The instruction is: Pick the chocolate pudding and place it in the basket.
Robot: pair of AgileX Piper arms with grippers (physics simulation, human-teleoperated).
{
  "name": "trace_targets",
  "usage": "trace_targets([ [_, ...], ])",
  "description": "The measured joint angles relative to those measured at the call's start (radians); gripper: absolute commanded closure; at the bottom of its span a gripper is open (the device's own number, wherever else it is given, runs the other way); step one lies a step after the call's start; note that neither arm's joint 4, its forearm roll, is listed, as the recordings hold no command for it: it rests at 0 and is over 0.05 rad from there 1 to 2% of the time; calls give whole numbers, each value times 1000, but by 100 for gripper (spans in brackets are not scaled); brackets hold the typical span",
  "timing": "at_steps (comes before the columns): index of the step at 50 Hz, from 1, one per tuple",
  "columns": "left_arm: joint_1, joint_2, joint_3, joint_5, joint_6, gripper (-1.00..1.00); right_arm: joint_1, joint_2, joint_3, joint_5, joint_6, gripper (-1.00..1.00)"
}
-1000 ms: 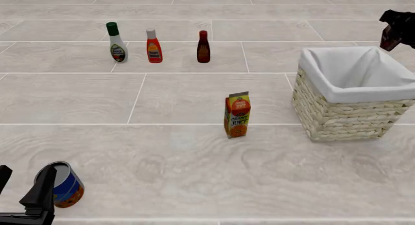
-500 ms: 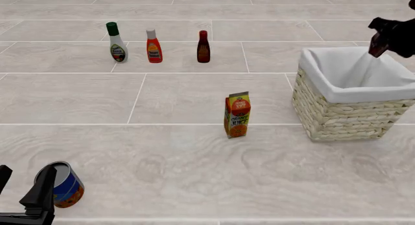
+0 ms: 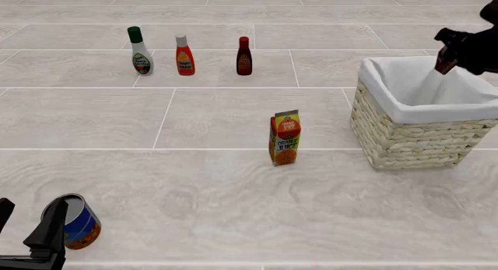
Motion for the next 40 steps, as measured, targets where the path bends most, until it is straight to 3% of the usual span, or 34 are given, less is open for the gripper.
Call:
trace_targets([
  [40, 0, 0, 0, 0, 0, -100, 0, 54, 11, -32, 31, 100],
])
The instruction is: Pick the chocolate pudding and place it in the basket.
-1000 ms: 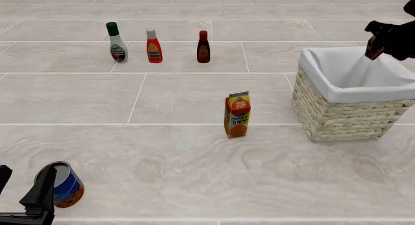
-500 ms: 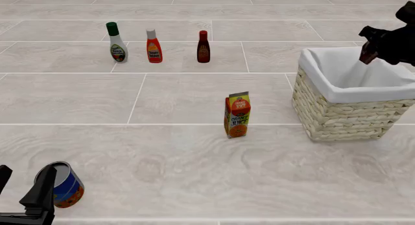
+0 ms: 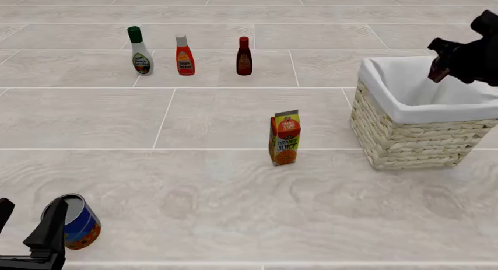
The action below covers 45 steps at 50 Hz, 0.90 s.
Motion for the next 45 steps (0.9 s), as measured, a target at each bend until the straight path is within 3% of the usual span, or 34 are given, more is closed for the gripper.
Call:
trace_targets([
  [45, 0, 0, 0, 0, 0, -100, -10, 36, 41, -37, 30, 100],
])
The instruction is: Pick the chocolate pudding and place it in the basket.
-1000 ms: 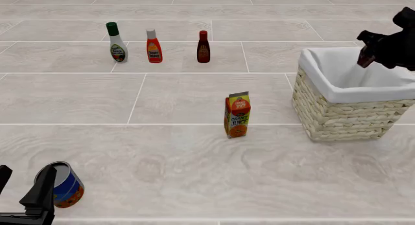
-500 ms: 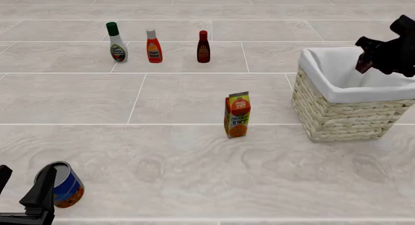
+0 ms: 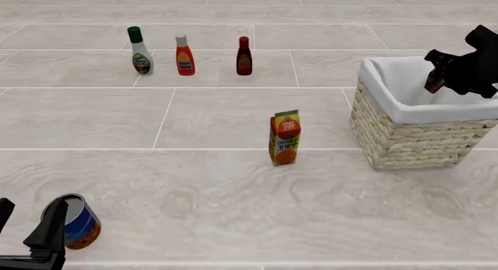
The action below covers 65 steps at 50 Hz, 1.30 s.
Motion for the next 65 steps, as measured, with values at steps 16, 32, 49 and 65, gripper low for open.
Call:
trace_targets([
  [16, 0, 0, 0, 0, 0, -100, -1, 8, 11, -7, 7, 100],
  [32, 0, 0, 0, 0, 0, -100, 0, 1, 21, -19, 15, 100],
  [49, 0, 0, 0, 0, 0, -100, 8, -13, 25, -27, 32, -100],
  [65, 0, 0, 0, 0, 0, -100, 11, -21, 24, -27, 36, -100],
])
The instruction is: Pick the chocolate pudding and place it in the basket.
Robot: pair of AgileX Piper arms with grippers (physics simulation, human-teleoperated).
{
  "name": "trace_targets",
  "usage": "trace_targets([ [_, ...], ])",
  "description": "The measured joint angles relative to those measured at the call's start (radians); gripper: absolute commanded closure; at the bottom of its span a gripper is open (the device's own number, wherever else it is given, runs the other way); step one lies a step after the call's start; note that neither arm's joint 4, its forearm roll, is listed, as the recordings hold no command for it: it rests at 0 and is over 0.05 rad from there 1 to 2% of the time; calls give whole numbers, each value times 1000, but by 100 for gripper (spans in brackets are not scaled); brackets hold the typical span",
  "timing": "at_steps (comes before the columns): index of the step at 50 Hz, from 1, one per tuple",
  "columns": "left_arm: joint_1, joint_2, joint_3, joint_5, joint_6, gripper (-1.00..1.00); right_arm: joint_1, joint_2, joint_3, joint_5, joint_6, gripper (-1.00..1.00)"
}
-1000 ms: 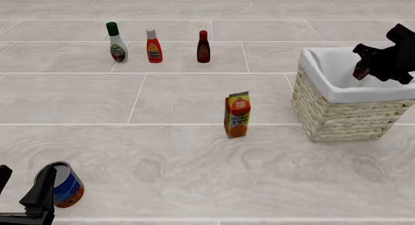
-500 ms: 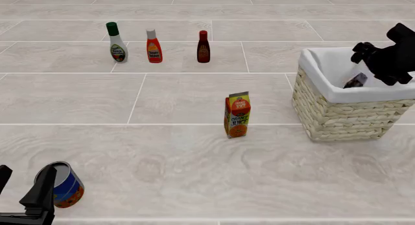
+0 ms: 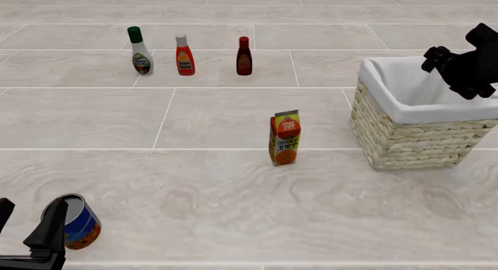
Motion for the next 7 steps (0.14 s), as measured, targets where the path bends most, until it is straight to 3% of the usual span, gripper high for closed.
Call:
trace_targets([
  [7, 0, 0, 0, 0, 0, -100, 5, -4, 0, -1, 1, -100],
])
